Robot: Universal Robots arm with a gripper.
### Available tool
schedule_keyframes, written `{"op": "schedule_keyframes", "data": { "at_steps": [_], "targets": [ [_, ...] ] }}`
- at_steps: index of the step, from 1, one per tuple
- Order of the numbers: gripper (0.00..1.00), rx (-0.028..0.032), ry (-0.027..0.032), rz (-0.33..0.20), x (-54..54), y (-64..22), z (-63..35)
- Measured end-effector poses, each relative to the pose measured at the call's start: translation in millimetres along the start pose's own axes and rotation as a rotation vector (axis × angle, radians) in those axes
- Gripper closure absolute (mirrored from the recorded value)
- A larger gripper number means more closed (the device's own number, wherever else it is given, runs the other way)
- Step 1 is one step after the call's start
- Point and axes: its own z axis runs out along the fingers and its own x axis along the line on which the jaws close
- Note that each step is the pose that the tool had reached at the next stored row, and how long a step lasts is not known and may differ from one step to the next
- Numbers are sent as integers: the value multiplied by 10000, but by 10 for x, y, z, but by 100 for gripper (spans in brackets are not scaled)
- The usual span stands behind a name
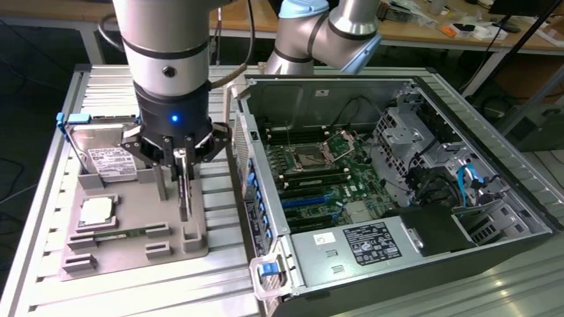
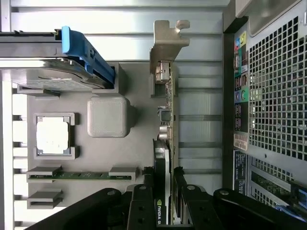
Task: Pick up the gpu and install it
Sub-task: 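Pick up the gpu and move the gpu toward the slot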
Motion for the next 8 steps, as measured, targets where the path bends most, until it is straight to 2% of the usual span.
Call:
{"op": "schedule_keyframes", "data": {
  "at_steps": [8],
  "targets": [
    [73,1,0,1,2,25,-351]
  ]
}}
